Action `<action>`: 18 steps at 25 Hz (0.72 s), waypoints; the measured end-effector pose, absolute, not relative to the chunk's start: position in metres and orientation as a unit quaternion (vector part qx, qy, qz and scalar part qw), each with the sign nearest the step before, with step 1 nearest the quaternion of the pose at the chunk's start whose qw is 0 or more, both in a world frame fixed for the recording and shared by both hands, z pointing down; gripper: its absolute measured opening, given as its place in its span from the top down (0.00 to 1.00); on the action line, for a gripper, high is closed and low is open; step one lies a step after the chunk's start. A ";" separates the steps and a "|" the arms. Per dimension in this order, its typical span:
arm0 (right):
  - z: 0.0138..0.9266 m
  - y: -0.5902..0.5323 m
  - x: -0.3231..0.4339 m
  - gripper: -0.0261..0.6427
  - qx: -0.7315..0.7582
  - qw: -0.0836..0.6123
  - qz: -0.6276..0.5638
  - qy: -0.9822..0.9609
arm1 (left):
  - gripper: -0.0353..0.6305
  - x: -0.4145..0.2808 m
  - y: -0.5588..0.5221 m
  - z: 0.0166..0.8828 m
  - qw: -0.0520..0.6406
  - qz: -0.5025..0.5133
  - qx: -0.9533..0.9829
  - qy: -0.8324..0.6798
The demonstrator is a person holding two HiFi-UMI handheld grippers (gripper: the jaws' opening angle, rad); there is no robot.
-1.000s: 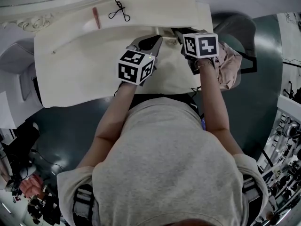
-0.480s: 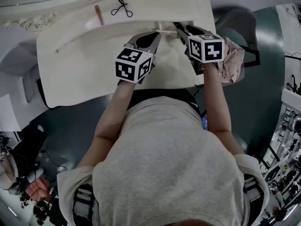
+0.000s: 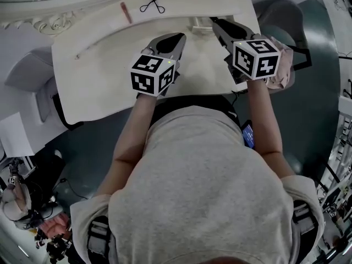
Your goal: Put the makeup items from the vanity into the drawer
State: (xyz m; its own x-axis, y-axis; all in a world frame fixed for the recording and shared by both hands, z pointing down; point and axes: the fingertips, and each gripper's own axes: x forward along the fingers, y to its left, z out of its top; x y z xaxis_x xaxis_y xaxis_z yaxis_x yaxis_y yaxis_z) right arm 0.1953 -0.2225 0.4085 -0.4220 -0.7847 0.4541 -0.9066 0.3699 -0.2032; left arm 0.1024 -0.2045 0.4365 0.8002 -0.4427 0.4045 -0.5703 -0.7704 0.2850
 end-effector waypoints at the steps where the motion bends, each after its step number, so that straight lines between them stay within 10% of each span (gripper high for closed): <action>1: 0.398 -0.222 0.190 0.85 0.520 0.131 0.197 -0.821 | 0.93 0.097 -0.206 0.433 0.196 0.157 0.928 -0.276; 18: 0.316 -0.189 0.131 0.95 0.516 -0.013 0.131 -0.846 | 0.93 0.057 -0.212 0.361 0.128 0.065 0.945 -0.294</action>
